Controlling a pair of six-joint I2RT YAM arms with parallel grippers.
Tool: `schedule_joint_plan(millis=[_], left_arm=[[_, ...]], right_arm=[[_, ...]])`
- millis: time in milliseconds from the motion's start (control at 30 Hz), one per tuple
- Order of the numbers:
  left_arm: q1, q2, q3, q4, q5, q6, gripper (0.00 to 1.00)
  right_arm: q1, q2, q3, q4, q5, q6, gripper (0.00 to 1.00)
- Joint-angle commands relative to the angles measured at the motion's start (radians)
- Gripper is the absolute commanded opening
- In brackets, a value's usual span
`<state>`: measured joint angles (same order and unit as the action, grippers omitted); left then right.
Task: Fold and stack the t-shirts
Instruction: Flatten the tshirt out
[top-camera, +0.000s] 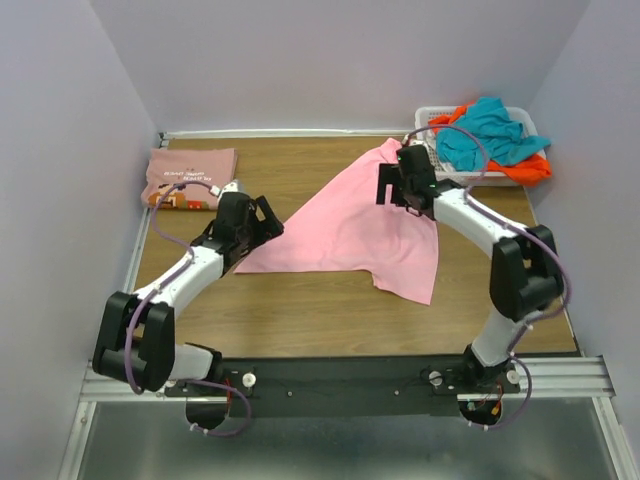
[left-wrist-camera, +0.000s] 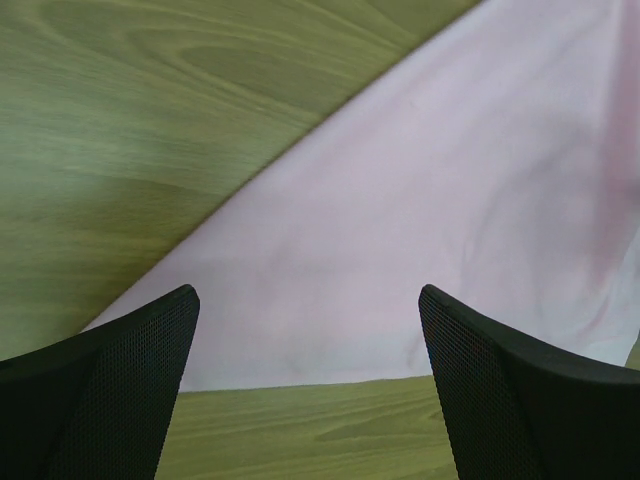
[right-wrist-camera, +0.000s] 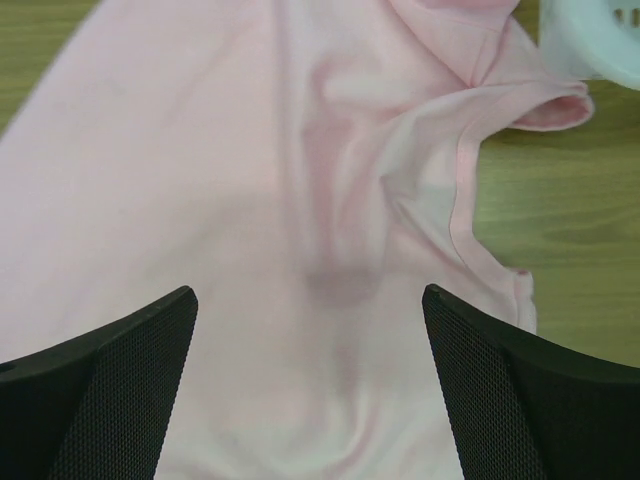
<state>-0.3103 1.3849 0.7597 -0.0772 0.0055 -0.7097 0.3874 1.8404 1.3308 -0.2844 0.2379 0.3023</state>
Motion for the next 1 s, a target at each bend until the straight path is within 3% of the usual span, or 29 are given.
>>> schedule_joint_plan(millis=[0,333,433,467,633,667,733,767,833,967], left_arm=[[0.066,-0.121,-0.083,-0.117,-0.165,-0.106,0.98],[0.181,-0.202,-0.263,-0.159,-0.157,-0.163,0.97],[0.183,-0.172,-0.287,-0.121,-0.124,-0.154,0.84],[0.183,-0.164,-0.286,-0.107,-0.113,-0.151,0.75],[0.183,-0.139,-0.286,-0.091,-0.087,-0.14,0.49],[0.183,-0.139,-0.287,-0.087,-0.084,-0.139,0.37],[0.183,-0.141,-0.286,-0.087,-0.075,-0.132,0.26],[0.183,-0.142,-0.287,-0.087,-0.073,-0.131,0.12],[0.183,-0.149,-0.289,-0.087,-0.073,-0.128,0.0],[0.183,-0.181,-0.293,-0.075,-0.062,-0.102,0.0]], right_arm=[[0.007,-0.167,-0.122,-0.007,-0.039,0.079,1.0],[0.007,-0.435,-0.355,-0.006,0.024,0.196,1.0],[0.005,-0.463,-0.377,-0.006,0.044,0.21,1.0],[0.005,-0.469,-0.381,-0.006,0.049,0.215,1.0],[0.005,-0.5,-0.415,-0.006,0.048,0.235,1.0],[0.005,-0.503,-0.421,-0.006,0.046,0.236,1.0],[0.005,-0.518,-0.436,-0.006,0.052,0.239,1.0],[0.007,-0.523,-0.441,-0.007,0.054,0.241,1.0],[0.005,-0.541,-0.458,-0.007,0.052,0.244,1.0],[0.005,-0.575,-0.499,-0.033,0.009,0.27,1.0]])
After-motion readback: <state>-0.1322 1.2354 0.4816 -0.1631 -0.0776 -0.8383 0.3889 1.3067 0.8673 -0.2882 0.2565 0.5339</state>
